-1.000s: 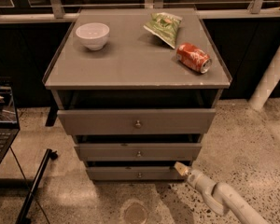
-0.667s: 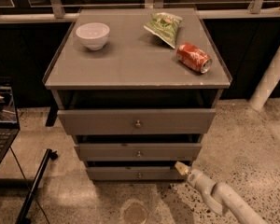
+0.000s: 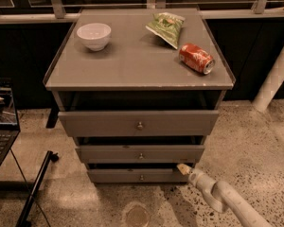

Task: Open bottom drawer

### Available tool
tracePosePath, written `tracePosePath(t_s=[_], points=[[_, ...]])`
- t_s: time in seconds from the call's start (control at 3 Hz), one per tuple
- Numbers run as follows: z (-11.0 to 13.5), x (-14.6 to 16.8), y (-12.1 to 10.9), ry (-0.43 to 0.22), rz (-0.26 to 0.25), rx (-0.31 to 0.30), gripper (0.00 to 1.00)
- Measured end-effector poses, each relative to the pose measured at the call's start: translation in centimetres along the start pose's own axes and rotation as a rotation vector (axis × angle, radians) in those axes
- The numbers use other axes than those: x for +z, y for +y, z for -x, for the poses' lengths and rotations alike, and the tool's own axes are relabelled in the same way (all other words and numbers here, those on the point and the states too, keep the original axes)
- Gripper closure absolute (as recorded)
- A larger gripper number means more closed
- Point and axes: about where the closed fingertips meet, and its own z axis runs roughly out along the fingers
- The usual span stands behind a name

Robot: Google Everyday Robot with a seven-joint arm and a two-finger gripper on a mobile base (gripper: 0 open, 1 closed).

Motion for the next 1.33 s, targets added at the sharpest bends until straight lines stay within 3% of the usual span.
tracePosePath(t_s=[0.33,0.67,1.33], points=[[-0.2,0.8,-1.3,0.007,-0.032,0.018,1.0],[-0.7,1.6,-3.5,0.006,-0.103,0.053,1.0],[1.5,4.0,-3.1,-0.022,-0.155,0.002,1.0]])
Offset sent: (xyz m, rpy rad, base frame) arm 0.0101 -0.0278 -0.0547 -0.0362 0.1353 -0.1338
